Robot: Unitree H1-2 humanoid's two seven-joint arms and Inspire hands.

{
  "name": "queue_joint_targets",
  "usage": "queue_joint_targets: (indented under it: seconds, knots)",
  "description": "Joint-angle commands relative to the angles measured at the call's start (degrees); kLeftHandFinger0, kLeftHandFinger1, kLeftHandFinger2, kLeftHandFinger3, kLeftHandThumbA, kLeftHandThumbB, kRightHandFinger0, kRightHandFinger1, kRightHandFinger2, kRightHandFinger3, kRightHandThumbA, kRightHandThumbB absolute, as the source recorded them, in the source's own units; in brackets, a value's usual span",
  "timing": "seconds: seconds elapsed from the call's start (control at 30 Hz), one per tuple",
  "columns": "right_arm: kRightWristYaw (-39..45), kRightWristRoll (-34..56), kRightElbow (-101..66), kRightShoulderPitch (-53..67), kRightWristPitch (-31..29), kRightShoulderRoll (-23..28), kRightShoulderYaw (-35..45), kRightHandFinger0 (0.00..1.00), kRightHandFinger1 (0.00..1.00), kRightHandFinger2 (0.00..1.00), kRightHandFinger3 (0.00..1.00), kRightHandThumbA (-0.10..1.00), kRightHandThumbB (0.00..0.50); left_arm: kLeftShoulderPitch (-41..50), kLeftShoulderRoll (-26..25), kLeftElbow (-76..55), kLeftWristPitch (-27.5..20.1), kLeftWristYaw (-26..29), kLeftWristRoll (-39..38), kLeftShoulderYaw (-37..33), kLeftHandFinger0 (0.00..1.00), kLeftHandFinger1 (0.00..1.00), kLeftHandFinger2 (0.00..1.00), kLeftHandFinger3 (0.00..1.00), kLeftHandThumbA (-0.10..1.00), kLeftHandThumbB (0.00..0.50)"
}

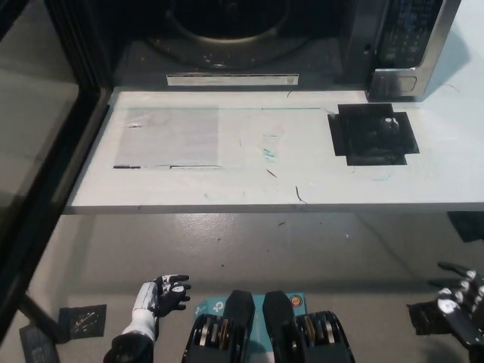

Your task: A microwave is kept infront of the robot with its door slightly ajar. The robot uses its right hand to push the door towards the left to open it.

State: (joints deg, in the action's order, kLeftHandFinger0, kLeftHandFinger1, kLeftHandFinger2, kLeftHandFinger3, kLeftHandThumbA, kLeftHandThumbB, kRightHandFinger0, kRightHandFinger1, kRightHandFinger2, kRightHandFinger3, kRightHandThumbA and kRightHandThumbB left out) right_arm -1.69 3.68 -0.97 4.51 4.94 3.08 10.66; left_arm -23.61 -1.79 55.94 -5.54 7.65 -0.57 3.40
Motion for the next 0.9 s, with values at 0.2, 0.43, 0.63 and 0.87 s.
queue_joint_targets:
  seconds: [0.2,0.43,0.63,0.87]
  knots:
    - [-5.4,-2.5,7.4,-2.2,-11.1,-3.1,0.7,0.17,0.27,0.40,0.63,0.31,0.224,-2.5,0.1,-0.3,-2.2,0.4,0.3,-0.1,0.68,0.59,0.61,0.55,0.16,0.024]
    - [-6.0,-1.9,8.8,-2.4,-13.9,-3.5,1.0,0.18,0.28,0.40,0.62,0.28,0.222,-2.6,0.2,-0.4,-2.4,-0.2,-0.4,0.4,0.61,0.54,0.57,0.57,0.15,0.028]
    - [-6.5,-1.8,8.8,-2.5,-13.8,-3.5,0.8,0.16,0.25,0.38,0.59,0.28,0.227,-2.9,0.3,0.4,-2.7,0.5,-0.2,0.4,0.61,0.54,0.57,0.53,0.14,0.022]
    - [-7.5,-2.8,9.3,-3.3,-13.8,-3.1,0.6,0.15,0.25,0.37,0.59,0.28,0.224,-3.6,0.5,0.8,-2.9,0.5,-0.7,1.0,0.57,0.50,0.52,0.49,0.14,0.039]
